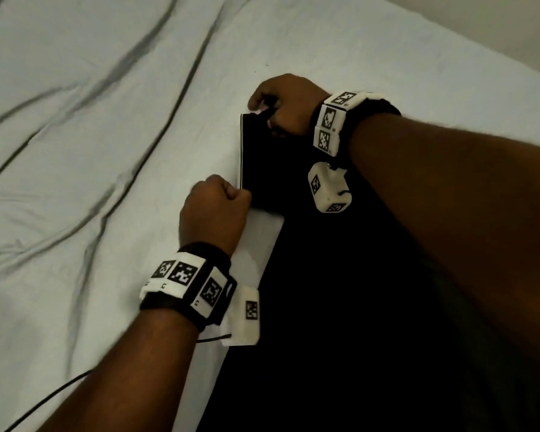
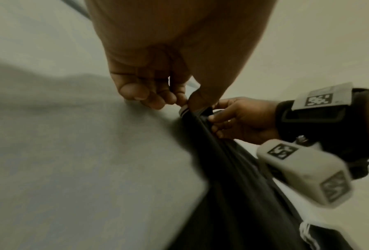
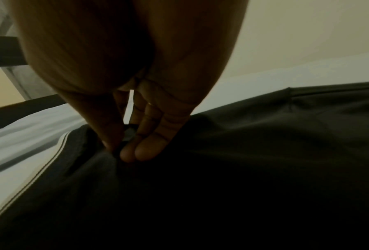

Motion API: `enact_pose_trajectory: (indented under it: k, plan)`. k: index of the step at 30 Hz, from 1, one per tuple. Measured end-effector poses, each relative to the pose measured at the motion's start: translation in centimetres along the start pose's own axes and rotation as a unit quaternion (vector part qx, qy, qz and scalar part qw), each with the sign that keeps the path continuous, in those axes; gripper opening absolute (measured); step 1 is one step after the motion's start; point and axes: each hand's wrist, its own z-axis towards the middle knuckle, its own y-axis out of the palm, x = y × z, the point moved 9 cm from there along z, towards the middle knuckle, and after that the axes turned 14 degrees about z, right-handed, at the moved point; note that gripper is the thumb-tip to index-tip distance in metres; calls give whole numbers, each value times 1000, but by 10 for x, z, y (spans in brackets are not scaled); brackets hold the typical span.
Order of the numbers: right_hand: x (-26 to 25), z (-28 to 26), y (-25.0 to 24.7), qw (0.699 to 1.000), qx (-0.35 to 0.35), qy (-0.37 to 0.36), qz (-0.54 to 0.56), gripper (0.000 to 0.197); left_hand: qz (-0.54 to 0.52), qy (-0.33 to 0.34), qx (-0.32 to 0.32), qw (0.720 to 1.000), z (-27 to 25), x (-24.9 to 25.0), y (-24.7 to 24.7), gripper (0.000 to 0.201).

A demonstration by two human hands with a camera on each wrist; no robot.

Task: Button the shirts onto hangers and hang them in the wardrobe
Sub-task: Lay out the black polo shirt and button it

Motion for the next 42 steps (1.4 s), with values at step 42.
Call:
enact_pose_trajectory:
  k: [42]
  plan:
    - [442, -624, -153, 695, 525, 421, 252, 34, 447, 530, -12, 720, -229, 423, 272, 80]
